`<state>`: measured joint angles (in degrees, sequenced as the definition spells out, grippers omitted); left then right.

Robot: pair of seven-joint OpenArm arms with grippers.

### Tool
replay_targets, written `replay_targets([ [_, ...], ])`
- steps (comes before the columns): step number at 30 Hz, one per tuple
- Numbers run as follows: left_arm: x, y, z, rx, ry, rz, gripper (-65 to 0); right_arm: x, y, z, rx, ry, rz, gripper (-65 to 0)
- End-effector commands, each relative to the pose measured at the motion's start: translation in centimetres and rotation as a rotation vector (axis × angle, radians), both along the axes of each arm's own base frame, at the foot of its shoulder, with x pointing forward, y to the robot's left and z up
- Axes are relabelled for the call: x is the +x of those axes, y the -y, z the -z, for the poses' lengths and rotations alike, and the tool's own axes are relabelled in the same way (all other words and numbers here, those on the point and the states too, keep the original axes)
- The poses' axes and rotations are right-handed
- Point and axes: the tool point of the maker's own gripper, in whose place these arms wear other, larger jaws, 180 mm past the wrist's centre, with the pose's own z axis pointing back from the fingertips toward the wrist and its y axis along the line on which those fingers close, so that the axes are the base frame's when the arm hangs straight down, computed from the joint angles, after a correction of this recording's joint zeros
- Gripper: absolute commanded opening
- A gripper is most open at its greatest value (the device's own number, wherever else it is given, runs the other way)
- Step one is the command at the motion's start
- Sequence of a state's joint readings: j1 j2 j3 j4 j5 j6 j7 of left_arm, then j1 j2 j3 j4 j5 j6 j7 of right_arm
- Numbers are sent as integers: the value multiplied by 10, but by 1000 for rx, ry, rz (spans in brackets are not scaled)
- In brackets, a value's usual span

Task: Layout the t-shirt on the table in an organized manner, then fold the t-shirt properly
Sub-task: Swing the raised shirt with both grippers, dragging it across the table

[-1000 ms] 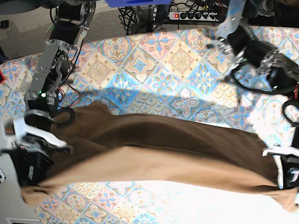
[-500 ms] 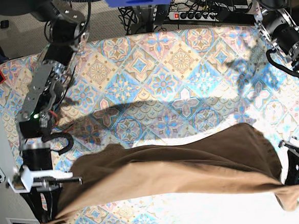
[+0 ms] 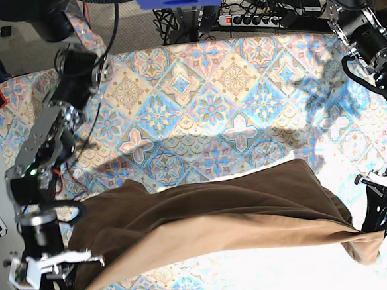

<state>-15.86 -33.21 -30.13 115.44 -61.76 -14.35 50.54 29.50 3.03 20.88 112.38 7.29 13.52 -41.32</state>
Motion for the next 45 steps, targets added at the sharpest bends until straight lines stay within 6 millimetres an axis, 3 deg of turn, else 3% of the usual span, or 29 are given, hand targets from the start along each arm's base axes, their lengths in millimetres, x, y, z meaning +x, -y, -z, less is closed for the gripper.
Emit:
replay_targets([
  [1, -3, -2, -19, 6, 64, 1, -650, -3, 0, -22, -3, 49, 0, -650],
  [6, -3, -1, -17, 8, 55, 1, -650, 8, 8, -22, -29, -105, 30, -650],
  [12, -5, -1, 3, 8, 1, 1, -650, 11, 22, -19, -54, -302, 80, -650],
  [24, -11, -1, 38, 6, -97, 2, -650, 8, 38, -7, -11, -330, 111, -650],
  [41, -9, -8, 49, 37, -127, -34, -650, 10, 36, 5, -15, -357, 102, -650],
  [45, 3, -7, 73, 117, -190, -71, -650, 16, 37, 11, -7, -376, 96, -650],
])
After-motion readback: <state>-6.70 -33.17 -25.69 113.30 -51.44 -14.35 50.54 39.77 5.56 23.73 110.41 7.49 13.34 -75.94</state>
